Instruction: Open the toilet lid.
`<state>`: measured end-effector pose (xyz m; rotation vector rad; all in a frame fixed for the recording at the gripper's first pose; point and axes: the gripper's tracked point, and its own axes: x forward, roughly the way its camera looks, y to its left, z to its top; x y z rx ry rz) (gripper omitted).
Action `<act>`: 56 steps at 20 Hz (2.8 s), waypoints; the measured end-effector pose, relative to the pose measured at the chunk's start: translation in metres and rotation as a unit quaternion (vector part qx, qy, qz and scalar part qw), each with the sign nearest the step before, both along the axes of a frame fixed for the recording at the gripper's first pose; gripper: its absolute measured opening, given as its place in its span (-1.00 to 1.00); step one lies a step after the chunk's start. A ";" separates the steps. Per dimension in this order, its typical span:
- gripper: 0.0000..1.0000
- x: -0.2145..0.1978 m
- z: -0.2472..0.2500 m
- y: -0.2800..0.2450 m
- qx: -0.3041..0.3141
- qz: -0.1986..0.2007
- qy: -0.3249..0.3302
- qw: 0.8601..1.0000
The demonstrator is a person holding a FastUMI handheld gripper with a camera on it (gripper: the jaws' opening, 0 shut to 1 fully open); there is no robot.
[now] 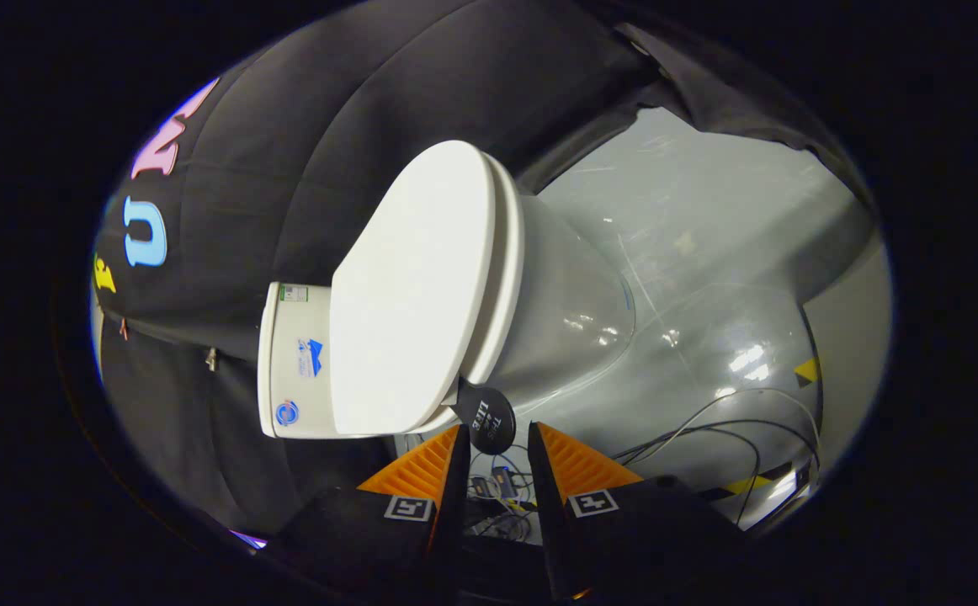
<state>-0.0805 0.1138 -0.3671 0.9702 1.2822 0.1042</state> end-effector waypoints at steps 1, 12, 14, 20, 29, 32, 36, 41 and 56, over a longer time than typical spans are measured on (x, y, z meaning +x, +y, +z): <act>-0.12 0.003 -0.005 0.003 -0.003 0.006 -0.005 1.000; -0.90 0.012 0.017 0.002 -0.020 0.071 -0.076 0.994; -0.90 0.012 0.022 0.002 -0.022 0.078 -0.080 0.993; -0.90 0.025 0.074 0.013 -0.071 0.126 -0.152 0.978; -0.90 0.047 0.160 0.028 -0.141 0.135 -0.220 0.956; -0.90 0.056 0.195 0.046 -0.169 0.156 -0.261 0.938; -0.90 0.068 0.249 0.077 -0.197 0.168 -0.303 0.917; -0.90 0.080 0.284 0.112 -0.231 0.166 -0.311 0.907; -0.90 0.111 0.372 0.259 -0.278 0.198 -0.425 0.838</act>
